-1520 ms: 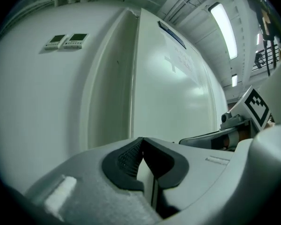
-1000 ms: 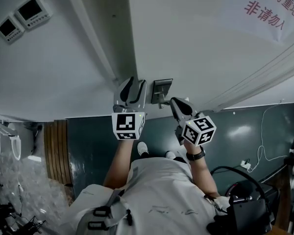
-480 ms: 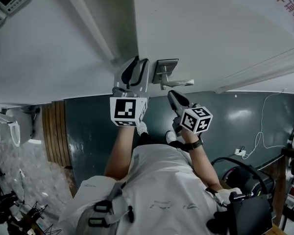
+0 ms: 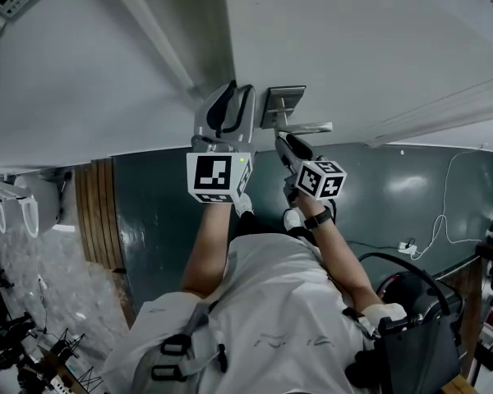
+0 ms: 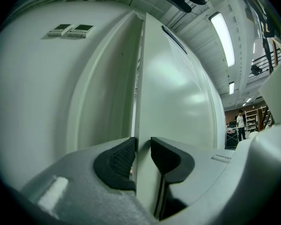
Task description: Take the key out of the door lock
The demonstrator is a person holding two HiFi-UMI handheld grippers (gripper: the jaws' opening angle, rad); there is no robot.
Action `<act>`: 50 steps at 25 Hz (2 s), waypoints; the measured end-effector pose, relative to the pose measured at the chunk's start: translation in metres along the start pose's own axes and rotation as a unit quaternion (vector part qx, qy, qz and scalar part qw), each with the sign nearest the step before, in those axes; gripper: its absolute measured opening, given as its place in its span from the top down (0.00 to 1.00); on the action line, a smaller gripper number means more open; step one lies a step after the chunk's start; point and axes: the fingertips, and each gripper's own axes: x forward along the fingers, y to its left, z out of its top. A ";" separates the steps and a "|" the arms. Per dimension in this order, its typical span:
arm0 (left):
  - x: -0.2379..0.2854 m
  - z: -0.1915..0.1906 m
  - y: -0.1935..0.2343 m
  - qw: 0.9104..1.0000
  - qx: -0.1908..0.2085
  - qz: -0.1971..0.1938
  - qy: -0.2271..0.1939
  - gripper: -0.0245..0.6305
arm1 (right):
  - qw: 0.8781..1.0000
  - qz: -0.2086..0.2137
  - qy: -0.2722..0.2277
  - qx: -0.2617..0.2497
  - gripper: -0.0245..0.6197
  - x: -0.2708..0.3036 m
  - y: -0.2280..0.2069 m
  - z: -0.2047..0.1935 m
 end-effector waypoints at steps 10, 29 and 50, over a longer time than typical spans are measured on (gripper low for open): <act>-0.002 0.003 0.000 1.000 0.001 0.008 -0.007 0.80 | 1.000 0.019 -0.004 0.017 0.76 0.029 0.007 0.010; -0.001 0.002 0.002 0.999 0.000 0.043 0.005 0.79 | 0.919 0.144 -0.079 0.359 0.92 0.034 -0.006 0.012; -0.034 -0.020 -0.031 0.993 0.037 0.104 0.048 0.83 | 0.977 0.194 -0.006 0.093 0.93 -0.093 0.033 0.023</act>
